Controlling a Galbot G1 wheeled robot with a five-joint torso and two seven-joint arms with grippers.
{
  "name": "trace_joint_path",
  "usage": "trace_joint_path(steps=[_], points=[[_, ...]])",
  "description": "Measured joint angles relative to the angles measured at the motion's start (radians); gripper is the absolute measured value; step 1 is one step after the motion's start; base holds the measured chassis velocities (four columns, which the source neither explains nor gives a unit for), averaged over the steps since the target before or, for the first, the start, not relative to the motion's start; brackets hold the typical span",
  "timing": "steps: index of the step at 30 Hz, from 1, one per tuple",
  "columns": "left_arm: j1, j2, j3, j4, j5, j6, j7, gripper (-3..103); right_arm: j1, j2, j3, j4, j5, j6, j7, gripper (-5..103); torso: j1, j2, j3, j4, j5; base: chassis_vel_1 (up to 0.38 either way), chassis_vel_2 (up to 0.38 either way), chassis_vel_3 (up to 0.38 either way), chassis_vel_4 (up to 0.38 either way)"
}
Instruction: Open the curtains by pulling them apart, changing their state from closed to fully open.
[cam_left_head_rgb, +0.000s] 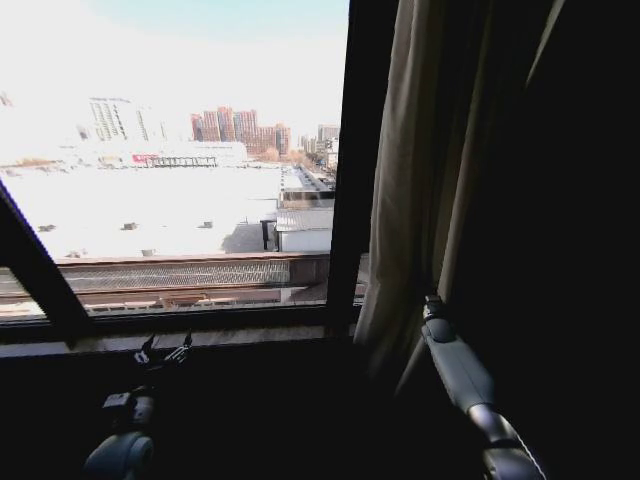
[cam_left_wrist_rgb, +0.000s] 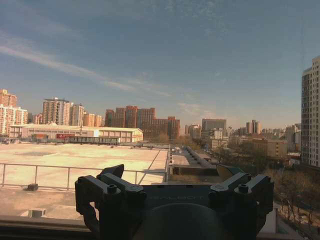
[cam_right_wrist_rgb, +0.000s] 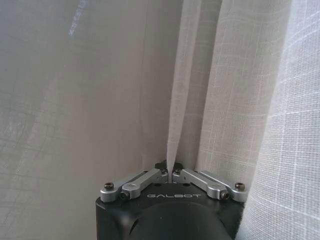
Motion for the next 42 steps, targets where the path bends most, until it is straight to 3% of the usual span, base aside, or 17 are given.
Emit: trace_joint_path(steps=[9, 14, 19, 22, 23, 25, 27, 30, 31, 35, 36, 40, 42], points=[[0.0, 0.0, 0.0, 0.0, 0.0, 0.0, 0.0, 100, -0.016, -0.006, 0.017, 0.014, -0.022, -0.017, 0.048, 0, 0.0, 0.0, 0.0, 0.0001, 0.0001, 0.0, 0.0, 0.0, 0.0], [0.0, 0.0, 0.0, 0.0, 0.0, 0.0, 0.0, 100, -0.034, 0.004, -0.005, 0.044, 0.016, -0.006, 0.021, 0, 0.0, 0.0, 0.0, 0.0001, 0.0001, 0.0, 0.0, 0.0, 0.0], [0.0, 0.0, 0.0, 0.0, 0.0, 0.0, 0.0, 100, -0.053, 0.007, -0.039, 0.086, 0.085, 0.015, -0.061, -1, 0.0, 0.0, 0.0, 0.0003, 0.0, 0.0, 0.0, 0.0, 0.0], [0.0, 0.0, 0.0, 0.0, 0.0, 0.0, 0.0, 100, -0.085, -0.001, -0.067, 0.158, 0.162, 0.037, -0.16, 15, 0.0, 0.0, 0.0, 0.0002, 0.0, 0.0, 0.0, 0.0, 0.0], [0.0, 0.0, 0.0, 0.0, 0.0, 0.0, 0.0, 100, -0.085, -0.001, -0.067, 0.158, 0.162, 0.037, -0.16, 15, 0.0, 0.0, 0.0, 0.0002, 0.0, 0.0, 0.0, 0.0, 0.0], [0.0, 0.0, 0.0, 0.0, 0.0, 0.0, 0.0, 100, -0.114, -0.011, -0.087, 0.225, 0.203, 0.044, -0.209, 25, 0.0, 0.0, 0.0, 0.0002, -0.0001, 0.0, 0.0, 0.0, 0.0], [0.0, 0.0, 0.0, 0.0, 0.0, 0.0, 0.0, 100, -0.127, -0.016, -0.095, 0.255, 0.222, 0.044, -0.222, 25, 0.0, 0.0, 0.0, 0.0002, -0.0001, 0.0, 0.0, 0.0, 0.0], [0.0, 0.0, 0.0, 0.0, 0.0, 0.0, 0.0, 100, -0.171, -0.037, -0.115, 0.348, 0.285, 0.03, -0.253, 41, 0.0, 0.0, 0.0, 0.0002, -0.0002, 0.0, 0.0, 0.0, 0.0], [0.0, 0.0, 0.0, 0.0, 0.0, 0.0, 0.0, 100, -0.171, -0.037, -0.115, 0.348, 0.285, 0.03, -0.253, 41, 0.0, 0.0, 0.0, 0.0002, -0.0002, 0.0, 0.0, 0.0, 0.0], [0.0, 0.0, 0.0, 0.0, 0.0, 0.0, 0.0, 100, -0.263, -0.082, -0.138, 0.481, 0.391, 0.003, -0.292, 58, 0.0, 0.0, 0.0, 0.0, 0.0, 0.0, 0.0, 0.0, 0.0], [0.0, 0.0, 0.0, 0.0, 0.0, 0.0, 0.0, 100, -0.263, -0.082, -0.138, 0.481, 0.391, 0.003, -0.292, 58, 0.0, 0.0, 0.0, 0.0, 0.0, 0.0, 0.0, 0.0, 0.0], [0.0, 0.0, 0.0, 0.0, 0.0, 0.0, 0.0, 100, -0.367, -0.112, -0.129, 0.57, 0.444, -0.006, -0.317, 80, 0.0, 0.0, 0.0, 0.0001, 0.0003, 0.0, 0.0, 0.0, 0.0], [0.0, 0.0, 0.0, 0.0, 0.0, 0.0, 0.0, 100, -0.395, -0.12, -0.12, 0.594, 0.449, -0.006, -0.322, 85, 0.0, 0.0, 0.0, 0.0001, 0.0, 0.0, 0.0, 0.0, 0.0]])
